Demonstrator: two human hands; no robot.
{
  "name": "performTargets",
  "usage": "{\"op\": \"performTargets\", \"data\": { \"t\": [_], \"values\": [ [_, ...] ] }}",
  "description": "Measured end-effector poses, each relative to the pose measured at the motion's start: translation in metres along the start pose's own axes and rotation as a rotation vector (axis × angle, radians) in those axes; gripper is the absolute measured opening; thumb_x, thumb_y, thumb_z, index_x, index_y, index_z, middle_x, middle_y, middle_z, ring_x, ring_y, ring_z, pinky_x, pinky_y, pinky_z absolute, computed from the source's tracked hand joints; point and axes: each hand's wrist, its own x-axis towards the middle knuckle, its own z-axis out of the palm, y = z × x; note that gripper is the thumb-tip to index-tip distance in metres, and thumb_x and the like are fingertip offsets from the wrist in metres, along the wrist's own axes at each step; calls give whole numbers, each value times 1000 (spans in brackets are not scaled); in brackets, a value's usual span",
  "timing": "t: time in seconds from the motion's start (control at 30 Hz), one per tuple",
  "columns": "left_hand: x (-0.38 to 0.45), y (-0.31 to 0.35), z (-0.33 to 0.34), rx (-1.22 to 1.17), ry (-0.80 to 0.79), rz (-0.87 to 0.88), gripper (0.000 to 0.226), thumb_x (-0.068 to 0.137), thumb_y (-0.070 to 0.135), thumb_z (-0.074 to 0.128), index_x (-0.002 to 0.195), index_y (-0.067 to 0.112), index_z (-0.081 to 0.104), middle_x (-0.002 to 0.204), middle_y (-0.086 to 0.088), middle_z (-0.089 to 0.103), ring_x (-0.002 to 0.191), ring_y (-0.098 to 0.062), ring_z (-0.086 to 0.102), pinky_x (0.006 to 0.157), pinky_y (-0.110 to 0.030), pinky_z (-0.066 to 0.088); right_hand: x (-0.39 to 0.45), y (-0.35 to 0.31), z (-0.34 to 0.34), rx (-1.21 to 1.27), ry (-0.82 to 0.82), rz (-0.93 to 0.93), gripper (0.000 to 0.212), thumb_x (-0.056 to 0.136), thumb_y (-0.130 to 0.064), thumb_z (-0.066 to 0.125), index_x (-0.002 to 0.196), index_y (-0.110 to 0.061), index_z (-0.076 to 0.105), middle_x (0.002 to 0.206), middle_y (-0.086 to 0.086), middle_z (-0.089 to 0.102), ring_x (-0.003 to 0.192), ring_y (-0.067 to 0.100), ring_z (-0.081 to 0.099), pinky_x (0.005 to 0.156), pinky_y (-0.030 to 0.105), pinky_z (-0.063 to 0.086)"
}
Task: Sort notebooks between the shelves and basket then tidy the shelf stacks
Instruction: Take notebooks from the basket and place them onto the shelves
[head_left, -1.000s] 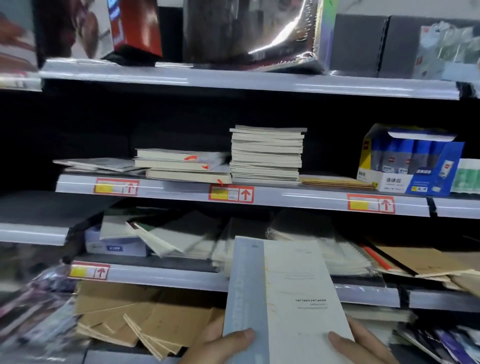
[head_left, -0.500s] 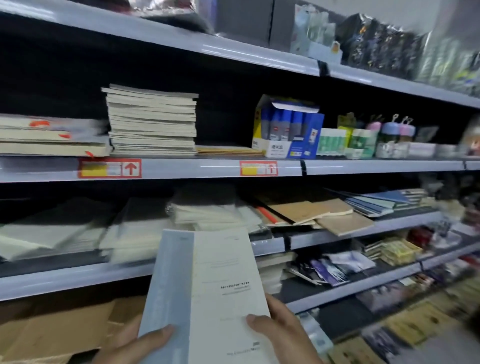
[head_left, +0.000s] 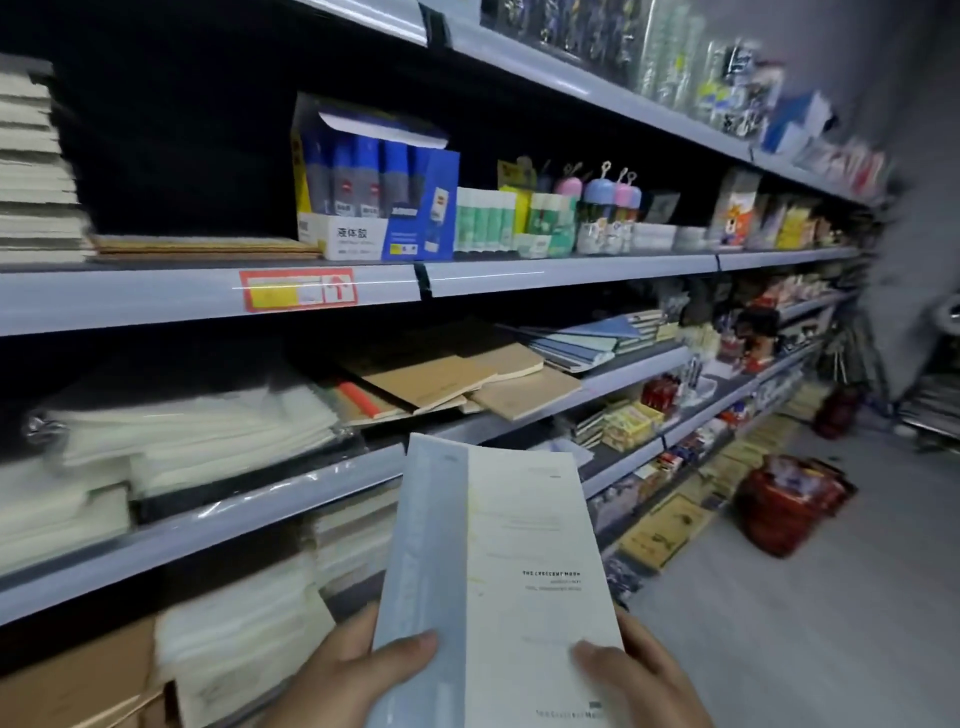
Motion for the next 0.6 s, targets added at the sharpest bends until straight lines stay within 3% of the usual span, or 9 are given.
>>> {"op": "performTargets", "data": {
  "t": [0.07,0.13,0.2,0.3,0.47,0.6],
  "values": [
    [26,1,28,-72,-3,-15,62,58,5,90,117,6,69,97,-8,78,81,-22,75,58,-20,55,17,-9,-29,-36,62,-30,23,82,8,70,97,-8,75,87,7,78,73,22,75,59,23,56],
    [56,4,57,-113,-17,-43,42,74,1,74,115,7,70,101,-12,77,85,-27,75,69,-31,54,37,-26,-59,-30,47,-58,29,68,4,77,93,-9,76,86,10,77,68,22,74,47,19,52],
    [94,3,89,-128,-8,-41,33,78,5,68,111,10,73,102,-14,76,87,-31,75,76,-37,50,67,-44,-93,-23,3,-59,28,72,6,75,95,-9,74,86,15,77,68,29,74,47,24,53],
    [151,12,143,-121,40,-9,23,82,4,67,102,12,76,95,-14,77,79,-30,75,67,-34,52,116,-80,-147,3,-45,-51,23,87,3,62,101,-13,72,90,15,77,72,31,74,59,33,53],
    [231,38,203,-98,90,61,40,72,15,77,112,13,71,97,-16,76,75,-32,72,56,-31,49,187,-136,-208,6,-204,10,50,67,-2,77,114,-17,69,88,20,73,56,31,62,45,28,48],
    [266,59,219,-35,123,68,49,70,24,81,117,15,69,99,-15,75,71,-26,65,45,-27,41,232,-159,-223,36,-196,-48,35,87,3,64,116,-16,67,78,17,68,48,22,52,43,26,42]
  ]
}}
